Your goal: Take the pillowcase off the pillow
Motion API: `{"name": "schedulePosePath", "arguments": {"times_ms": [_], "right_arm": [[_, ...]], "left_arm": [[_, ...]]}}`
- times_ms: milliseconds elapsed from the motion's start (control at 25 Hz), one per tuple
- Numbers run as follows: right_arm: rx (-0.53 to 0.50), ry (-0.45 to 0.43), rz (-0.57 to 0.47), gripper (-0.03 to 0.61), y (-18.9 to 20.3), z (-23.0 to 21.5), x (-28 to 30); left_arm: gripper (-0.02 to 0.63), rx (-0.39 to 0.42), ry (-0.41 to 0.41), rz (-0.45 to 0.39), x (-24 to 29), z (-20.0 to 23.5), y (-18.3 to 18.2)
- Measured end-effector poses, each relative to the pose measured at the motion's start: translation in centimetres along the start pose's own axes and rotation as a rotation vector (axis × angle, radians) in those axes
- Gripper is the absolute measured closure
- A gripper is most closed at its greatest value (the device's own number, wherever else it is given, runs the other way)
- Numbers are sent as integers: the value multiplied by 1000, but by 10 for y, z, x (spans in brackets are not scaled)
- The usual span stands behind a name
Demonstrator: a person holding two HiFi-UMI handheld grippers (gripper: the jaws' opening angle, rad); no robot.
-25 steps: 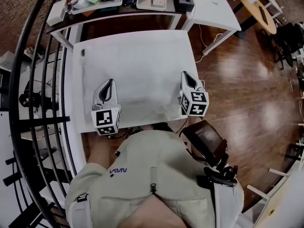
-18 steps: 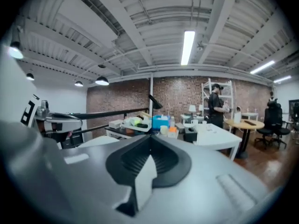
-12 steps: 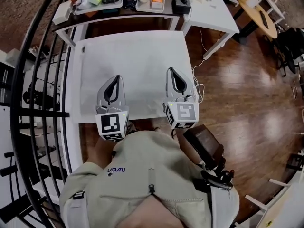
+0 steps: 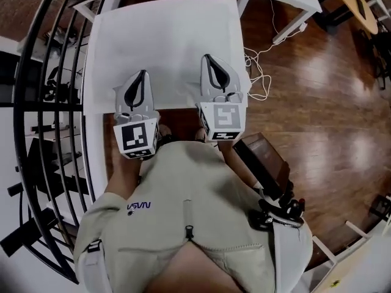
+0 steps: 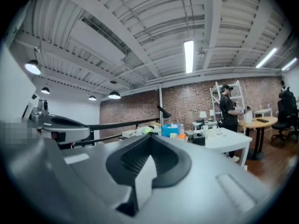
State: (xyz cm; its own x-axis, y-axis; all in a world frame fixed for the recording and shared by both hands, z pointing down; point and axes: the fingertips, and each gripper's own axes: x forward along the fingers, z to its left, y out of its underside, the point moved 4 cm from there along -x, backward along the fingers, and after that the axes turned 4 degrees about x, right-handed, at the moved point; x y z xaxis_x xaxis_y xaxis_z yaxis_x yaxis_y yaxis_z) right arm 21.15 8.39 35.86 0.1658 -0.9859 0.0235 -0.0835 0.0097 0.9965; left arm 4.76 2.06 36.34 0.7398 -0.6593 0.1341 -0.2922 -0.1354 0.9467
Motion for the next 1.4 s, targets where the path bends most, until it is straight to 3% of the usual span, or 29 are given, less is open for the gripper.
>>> {"name": "schedulePosePath", "arguments": {"times_ms": [120,280,560,880,1400], "right_arm": [[-35,-30,-5,575,-3,16,7],[-100,-9,28,575,-3,43,24],[-68,35,13,575,-19,30,29],[-113,24,21,578,-19,37,24],[-98,22,25,578,-18,37,23]], "left_arm": [[607,-19,-29,-8,-1,13,6],[607,-22,5,-29,1,39,17],[607,-3,31,-1,18,45,8],[607,-18,81,-26,28,38,2],[607,-28,96,-35,28,37,1]]}}
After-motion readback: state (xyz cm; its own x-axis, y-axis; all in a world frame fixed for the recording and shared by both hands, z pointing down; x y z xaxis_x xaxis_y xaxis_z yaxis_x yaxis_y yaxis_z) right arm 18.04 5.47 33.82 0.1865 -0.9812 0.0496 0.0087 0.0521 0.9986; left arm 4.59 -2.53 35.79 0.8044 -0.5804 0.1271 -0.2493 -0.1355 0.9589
